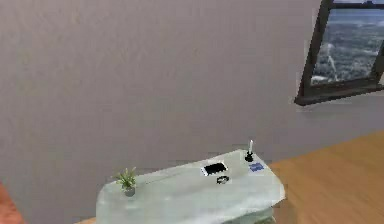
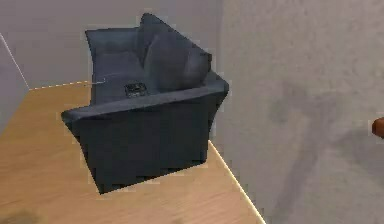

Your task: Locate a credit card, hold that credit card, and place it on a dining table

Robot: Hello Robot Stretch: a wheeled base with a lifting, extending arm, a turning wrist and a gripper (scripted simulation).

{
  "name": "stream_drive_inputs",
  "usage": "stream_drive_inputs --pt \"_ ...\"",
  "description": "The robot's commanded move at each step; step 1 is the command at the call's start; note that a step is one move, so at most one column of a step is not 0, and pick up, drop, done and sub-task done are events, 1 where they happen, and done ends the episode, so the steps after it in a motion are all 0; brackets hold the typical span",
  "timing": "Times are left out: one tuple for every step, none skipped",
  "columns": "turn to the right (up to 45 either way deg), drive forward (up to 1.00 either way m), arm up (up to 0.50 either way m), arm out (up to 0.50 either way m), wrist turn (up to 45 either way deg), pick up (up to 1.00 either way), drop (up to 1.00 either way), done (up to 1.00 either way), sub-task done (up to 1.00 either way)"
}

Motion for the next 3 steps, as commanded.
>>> stream_drive_inputs --pt "-45.0 0.00 0.00 0.00 0.0 0.00 0.00 0.00 0.00" --pt "-21.0 0.00 0.00 0.00 0.0 0.00 0.00 0.00 0.00" --pt "-3.0 0.00 0.00 0.00 0.0 0.00 0.00 0.00 0.00"
